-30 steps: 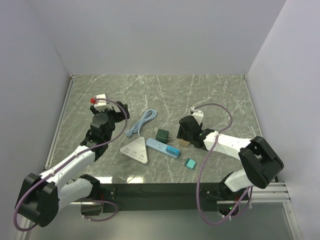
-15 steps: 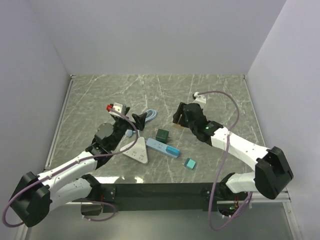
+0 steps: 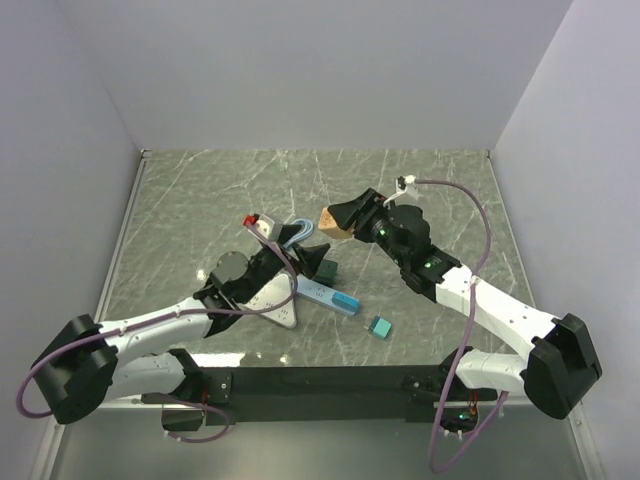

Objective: Insert the plug

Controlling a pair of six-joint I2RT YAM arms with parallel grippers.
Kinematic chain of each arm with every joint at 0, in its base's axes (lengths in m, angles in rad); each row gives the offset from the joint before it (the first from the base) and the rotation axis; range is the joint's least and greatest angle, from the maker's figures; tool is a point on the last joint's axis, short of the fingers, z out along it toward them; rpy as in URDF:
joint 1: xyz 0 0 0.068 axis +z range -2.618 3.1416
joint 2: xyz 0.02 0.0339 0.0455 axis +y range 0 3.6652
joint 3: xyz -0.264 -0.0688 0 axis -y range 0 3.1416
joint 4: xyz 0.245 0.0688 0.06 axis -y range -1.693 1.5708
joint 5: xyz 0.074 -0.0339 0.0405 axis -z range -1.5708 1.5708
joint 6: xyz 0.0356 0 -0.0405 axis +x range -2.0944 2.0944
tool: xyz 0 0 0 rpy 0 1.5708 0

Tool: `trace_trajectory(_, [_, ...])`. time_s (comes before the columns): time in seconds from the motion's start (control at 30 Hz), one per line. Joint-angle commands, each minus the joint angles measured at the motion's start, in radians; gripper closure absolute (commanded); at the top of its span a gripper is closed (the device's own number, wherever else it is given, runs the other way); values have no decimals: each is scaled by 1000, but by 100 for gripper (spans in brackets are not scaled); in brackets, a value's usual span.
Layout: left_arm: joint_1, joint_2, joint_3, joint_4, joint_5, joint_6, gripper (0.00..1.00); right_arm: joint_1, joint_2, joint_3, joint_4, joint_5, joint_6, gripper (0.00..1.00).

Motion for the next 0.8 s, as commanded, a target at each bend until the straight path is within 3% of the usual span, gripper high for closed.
trace_trajectory(0.0, [-32,23,52,117,-27,-53,1,17,-45,-22,165,-14,80,100])
trace_trajectory(0.2, [-54,52,48,223,-38,-114,1,40,-43,-45,203,-11,106,100])
trace_trajectory(0.77, [-88,199,126,234,-123,-105,1,95,-77,-118,299,46,186,100])
